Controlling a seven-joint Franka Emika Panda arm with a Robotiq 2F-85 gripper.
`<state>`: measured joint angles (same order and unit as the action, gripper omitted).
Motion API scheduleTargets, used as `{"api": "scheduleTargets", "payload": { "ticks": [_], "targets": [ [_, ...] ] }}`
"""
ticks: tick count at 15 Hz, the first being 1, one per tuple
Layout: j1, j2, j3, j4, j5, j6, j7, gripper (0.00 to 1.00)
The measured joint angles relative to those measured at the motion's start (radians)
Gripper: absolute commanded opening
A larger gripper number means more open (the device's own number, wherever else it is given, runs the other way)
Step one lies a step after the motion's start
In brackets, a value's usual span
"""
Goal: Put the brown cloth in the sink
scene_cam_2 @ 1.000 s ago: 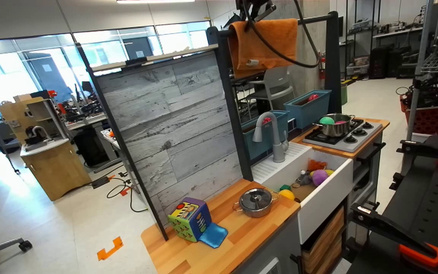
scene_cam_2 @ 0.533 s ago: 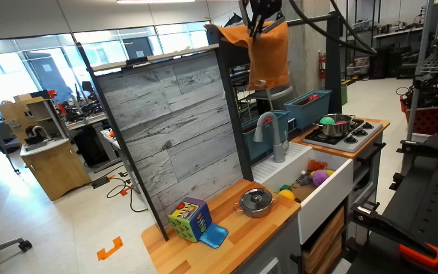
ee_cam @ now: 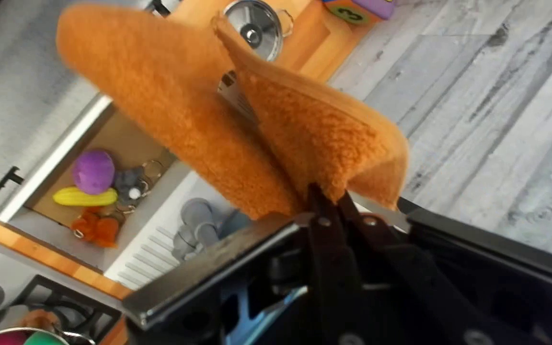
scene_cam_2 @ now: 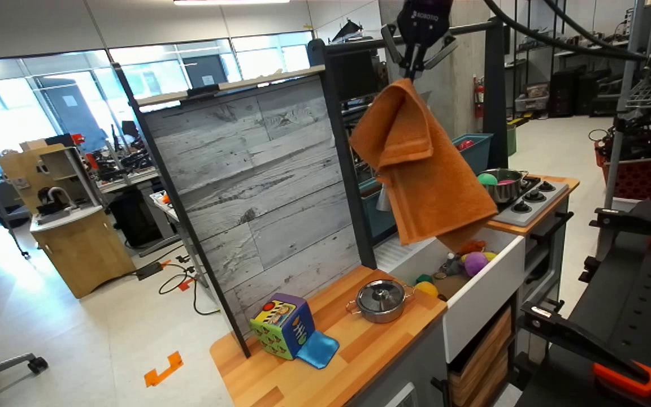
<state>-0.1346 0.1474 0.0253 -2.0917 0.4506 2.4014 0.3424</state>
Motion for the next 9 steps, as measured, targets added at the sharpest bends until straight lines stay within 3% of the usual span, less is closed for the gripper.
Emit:
{"api": "scheduleTargets", "payload": {
  "ticks": [3, 9],
  "targets": [
    [0.022, 0.057, -0.027, 0.029, -0.054, -0.057, 0.067, 0.01],
    [0.066, 0.206, -0.07, 0.112, -0.113, -0.065, 0.199, 0.01]
  ]
}}
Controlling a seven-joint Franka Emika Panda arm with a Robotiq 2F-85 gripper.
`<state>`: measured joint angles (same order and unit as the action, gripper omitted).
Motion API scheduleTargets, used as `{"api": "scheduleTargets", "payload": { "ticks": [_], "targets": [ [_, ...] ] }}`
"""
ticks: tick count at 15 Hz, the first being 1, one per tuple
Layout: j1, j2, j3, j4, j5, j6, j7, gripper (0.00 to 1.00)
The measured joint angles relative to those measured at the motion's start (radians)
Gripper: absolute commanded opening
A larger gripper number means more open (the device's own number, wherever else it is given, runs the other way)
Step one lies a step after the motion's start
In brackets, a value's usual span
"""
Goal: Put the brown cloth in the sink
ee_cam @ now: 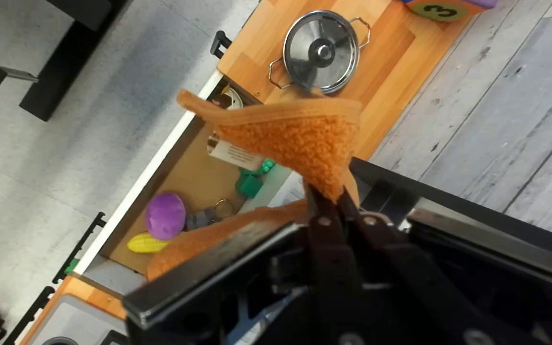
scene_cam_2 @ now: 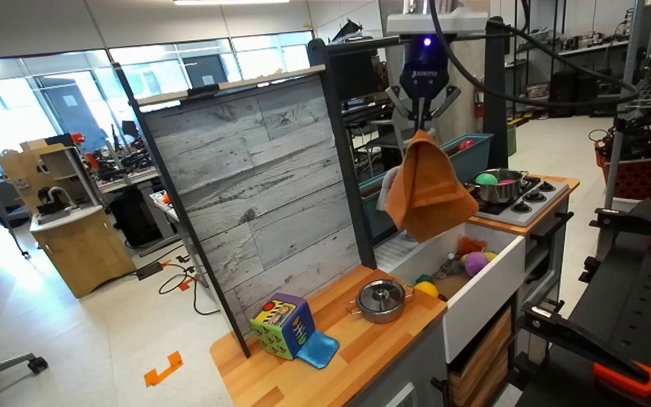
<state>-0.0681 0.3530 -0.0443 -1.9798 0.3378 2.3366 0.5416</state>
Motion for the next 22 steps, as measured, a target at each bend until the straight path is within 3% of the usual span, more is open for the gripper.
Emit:
{"api": "scheduleTargets", "payload": {
  "ticks": [3, 4, 6, 15, 22],
  "targets": [
    [0.012, 0.066, -0.024, 0.035, -0.014, 0.002, 0.054, 0.01],
    [0.013, 0.088, -0.033, 0.048, -0.017, 0.002, 0.071, 0.28],
    [0.013, 0.128, -0.048, 0.075, -0.017, -0.005, 0.103, 0.34],
    [0.0, 0.18, -0.055, 0.174, -0.015, -0.115, 0.157, 0.99],
    [0.003, 0.18, -0.055, 0.191, -0.015, -0.115, 0.168, 1.0]
  ]
}}
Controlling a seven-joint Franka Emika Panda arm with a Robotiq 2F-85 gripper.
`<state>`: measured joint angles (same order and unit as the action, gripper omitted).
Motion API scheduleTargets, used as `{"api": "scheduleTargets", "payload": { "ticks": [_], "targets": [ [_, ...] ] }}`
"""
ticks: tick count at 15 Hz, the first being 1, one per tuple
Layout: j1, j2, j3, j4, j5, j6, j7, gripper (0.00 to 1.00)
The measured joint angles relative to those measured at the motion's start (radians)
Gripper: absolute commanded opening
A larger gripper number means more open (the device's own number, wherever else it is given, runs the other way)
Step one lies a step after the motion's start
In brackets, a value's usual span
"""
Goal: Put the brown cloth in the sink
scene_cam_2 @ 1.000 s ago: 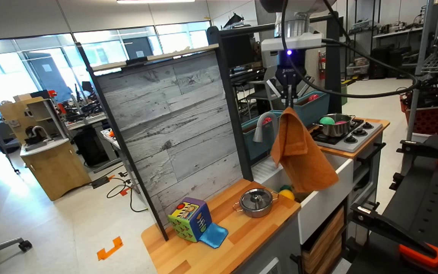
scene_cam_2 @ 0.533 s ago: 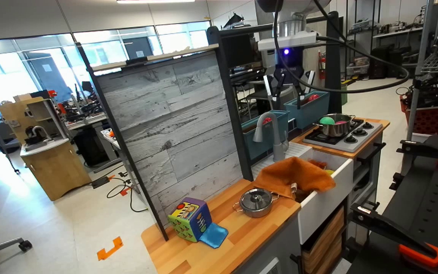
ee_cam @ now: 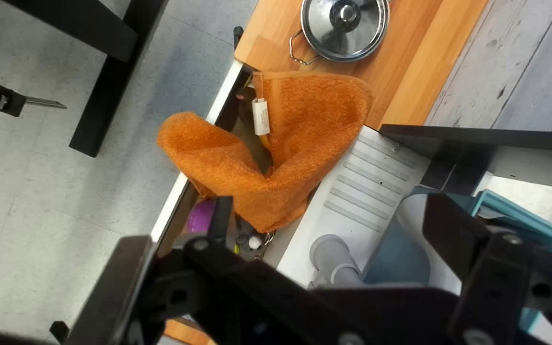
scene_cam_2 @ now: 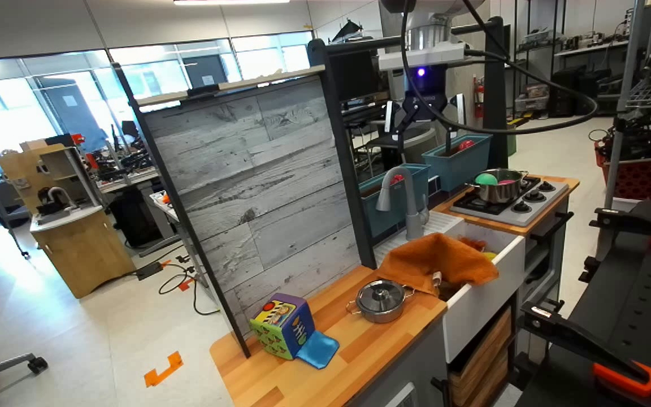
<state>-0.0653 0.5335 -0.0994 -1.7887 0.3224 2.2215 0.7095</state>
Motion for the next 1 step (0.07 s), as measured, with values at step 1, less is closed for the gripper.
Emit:
{"api": "scheduleTargets", "payload": {
  "ticks": [1],
  "targets": [
    [0.001, 0.0, 0.0, 0.001, 0.0, 0.0, 0.002, 1.0]
  ]
}}
